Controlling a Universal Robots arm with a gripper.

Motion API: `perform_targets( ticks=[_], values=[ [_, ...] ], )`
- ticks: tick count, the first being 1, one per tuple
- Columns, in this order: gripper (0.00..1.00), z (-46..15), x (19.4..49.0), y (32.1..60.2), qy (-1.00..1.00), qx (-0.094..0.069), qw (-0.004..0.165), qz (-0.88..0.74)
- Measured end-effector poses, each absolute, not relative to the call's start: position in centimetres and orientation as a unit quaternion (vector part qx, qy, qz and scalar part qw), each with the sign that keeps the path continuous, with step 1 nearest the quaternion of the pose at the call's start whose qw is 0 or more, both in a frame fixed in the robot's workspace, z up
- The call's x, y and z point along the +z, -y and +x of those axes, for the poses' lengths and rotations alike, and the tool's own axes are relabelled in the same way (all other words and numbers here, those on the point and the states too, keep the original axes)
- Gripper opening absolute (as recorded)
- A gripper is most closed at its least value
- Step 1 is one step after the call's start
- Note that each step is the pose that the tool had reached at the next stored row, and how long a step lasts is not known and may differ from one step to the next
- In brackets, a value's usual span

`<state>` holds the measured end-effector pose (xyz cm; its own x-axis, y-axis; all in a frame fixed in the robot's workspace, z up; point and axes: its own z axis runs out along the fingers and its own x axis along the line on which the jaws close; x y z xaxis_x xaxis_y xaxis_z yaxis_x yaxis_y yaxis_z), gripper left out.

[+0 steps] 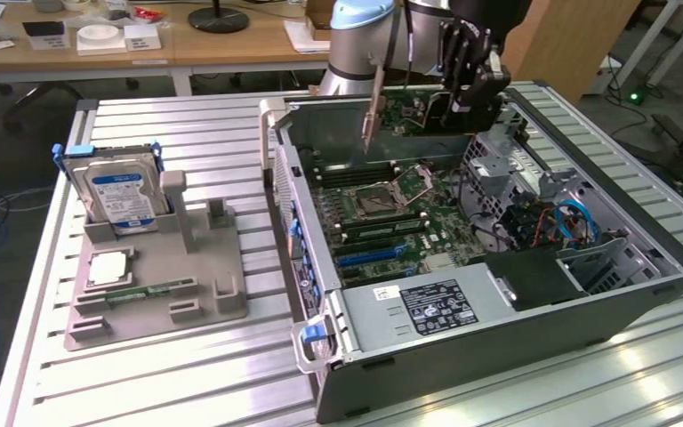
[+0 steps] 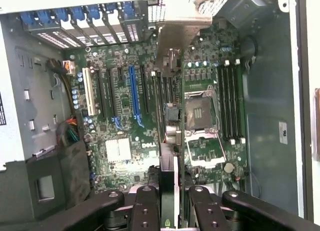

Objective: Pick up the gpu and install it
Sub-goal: 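Insert the gpu into the slot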

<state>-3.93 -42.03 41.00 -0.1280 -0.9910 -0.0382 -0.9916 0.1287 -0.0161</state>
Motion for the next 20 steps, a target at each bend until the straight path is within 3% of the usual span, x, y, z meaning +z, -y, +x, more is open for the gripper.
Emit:
perform_targets(
  ticks=[20],
  values=[
    [0.27, -4.0, 39.8, 42.1, -0.731, 0.008, 0.018, -0.682]
  ],
)
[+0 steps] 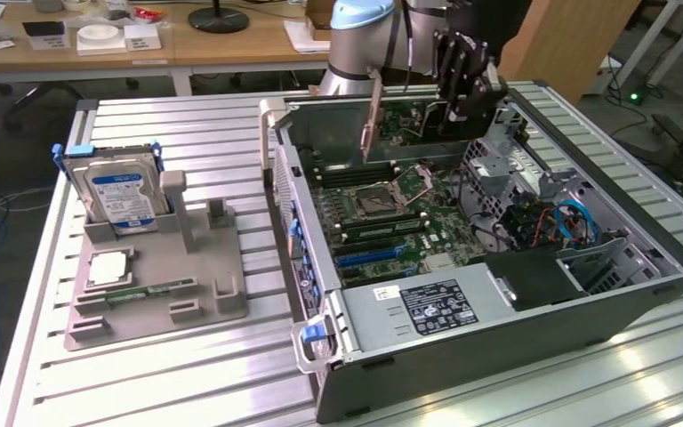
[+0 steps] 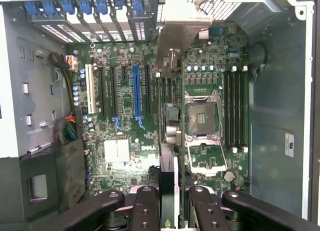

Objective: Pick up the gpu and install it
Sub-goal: 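Insert the gpu into the slot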

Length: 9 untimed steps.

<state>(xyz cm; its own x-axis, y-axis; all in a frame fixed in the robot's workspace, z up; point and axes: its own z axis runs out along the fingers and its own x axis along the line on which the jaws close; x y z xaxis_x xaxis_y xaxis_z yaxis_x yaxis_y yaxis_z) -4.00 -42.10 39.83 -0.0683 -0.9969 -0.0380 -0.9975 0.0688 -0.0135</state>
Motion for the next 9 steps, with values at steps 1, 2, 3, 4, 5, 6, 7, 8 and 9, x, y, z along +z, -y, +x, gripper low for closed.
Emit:
perform_targets(
  ticks=[1, 2, 3, 4, 5, 6, 7, 8, 9],
  values=[
    [0.27, -4.00, 39.78, 42.10, -0.731, 0.008, 0.019, -0.682],
    [0.27, -4.00, 39.74, 42.10, -0.731, 0.008, 0.018, -0.682],
    [0.27, -4.00, 39.70, 42.11, -0.731, 0.008, 0.019, -0.682],
    [0.27, -4.00, 39.67, 42.11, -0.731, 0.008, 0.019, -0.682],
    [0.27, -4.00, 39.65, 42.11, -0.731, 0.008, 0.018, -0.682],
    [0.27, -4.00, 39.64, 42.11, -0.731, 0.008, 0.018, -0.682],
    [0.27, -4.00, 39.62, 42.11, -0.731, 0.008, 0.018, -0.682],
    [0.27, -4.00, 39.58, 42.11, -0.731, 0.008, 0.019, -0.682],
    [0.27, -4.00, 39.54, 42.11, -0.731, 0.008, 0.019, -0.682]
  ],
)
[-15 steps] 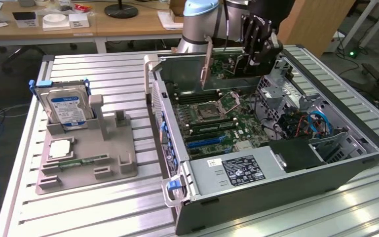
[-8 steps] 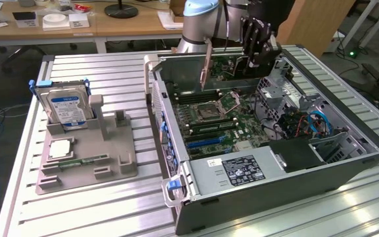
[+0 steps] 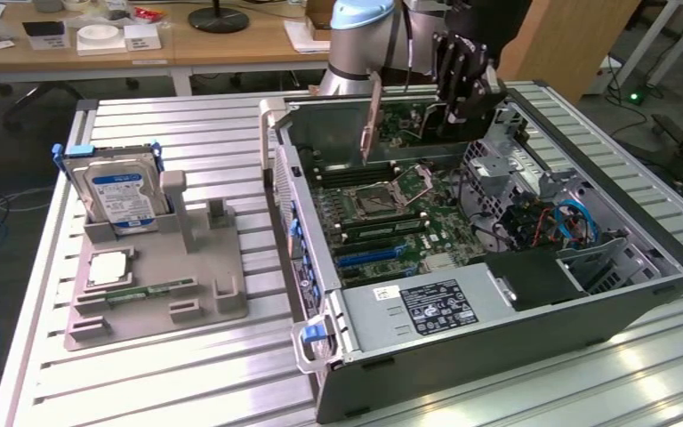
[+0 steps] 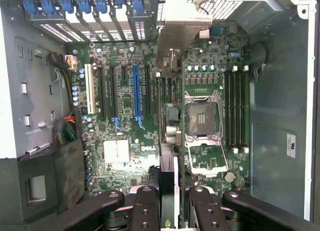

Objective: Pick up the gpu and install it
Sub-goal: 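Insert the gpu into the slot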

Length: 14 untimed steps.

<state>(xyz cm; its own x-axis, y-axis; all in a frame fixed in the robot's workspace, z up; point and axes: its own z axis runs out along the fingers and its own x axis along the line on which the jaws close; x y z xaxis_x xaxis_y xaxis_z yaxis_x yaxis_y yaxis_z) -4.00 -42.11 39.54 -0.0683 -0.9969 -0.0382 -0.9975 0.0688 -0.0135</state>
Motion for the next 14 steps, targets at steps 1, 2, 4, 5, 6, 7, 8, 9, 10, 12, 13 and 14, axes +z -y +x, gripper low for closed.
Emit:
perform_targets(
  ticks=[1, 2, 4, 5, 6, 7, 8, 9, 10, 12, 13, 14],
  values=[
    [0.27, -4.00, 39.50, 42.11, -0.731, 0.008, 0.019, -0.682],
    [0.27, -4.00, 39.45, 42.11, -0.731, 0.008, 0.019, -0.682],
    [0.27, -4.00, 39.35, 42.11, -0.731, 0.008, 0.019, -0.682],
    [0.27, -4.00, 39.30, 42.11, -0.731, 0.008, 0.019, -0.682],
    [0.27, -4.00, 39.25, 42.11, -0.731, 0.008, 0.019, -0.682],
    [0.27, -4.00, 39.19, 42.11, -0.731, 0.008, 0.019, -0.682],
    [0.27, -4.00, 39.14, 42.11, -0.731, 0.008, 0.019, -0.682],
    [0.27, -4.00, 39.08, 42.11, -0.731, 0.008, 0.019, -0.682],
    [0.27, -4.00, 39.02, 42.11, -0.731, 0.008, 0.019, -0.682],
    [0.27, -4.00, 38.91, 42.11, -0.731, 0.008, 0.018, -0.682],
    [0.27, -4.00, 38.86, 42.11, -0.731, 0.008, 0.019, -0.682],
    [0.27, -4.00, 38.80, 42.11, -0.731, 0.008, 0.019, -0.682]
  ],
)
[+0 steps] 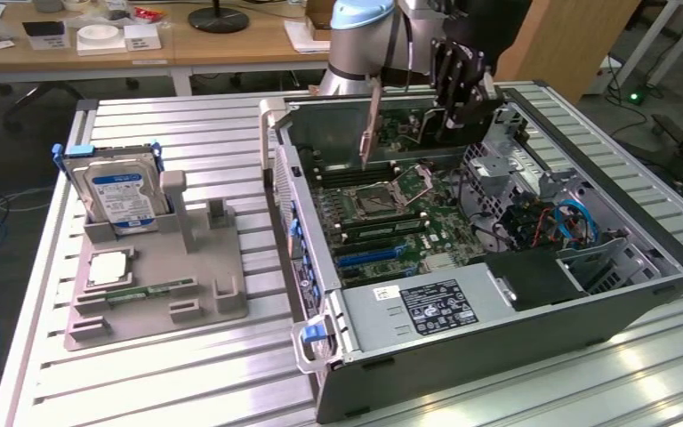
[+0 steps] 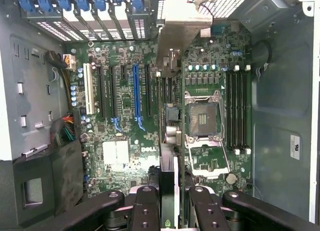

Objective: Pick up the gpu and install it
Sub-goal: 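Insert the gpu into the slot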

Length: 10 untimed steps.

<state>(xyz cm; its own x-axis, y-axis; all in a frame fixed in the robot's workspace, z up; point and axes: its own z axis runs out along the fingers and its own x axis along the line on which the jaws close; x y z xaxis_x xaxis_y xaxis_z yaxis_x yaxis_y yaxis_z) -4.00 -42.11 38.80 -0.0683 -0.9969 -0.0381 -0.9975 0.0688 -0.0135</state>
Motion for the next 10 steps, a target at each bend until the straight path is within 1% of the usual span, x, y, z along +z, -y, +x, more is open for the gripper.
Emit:
perform_targets(
  ticks=[10],
  values=[
    [0.27, -4.00, 38.15, 42.11, -0.731, 0.008, 0.019, -0.682]
  ],
)
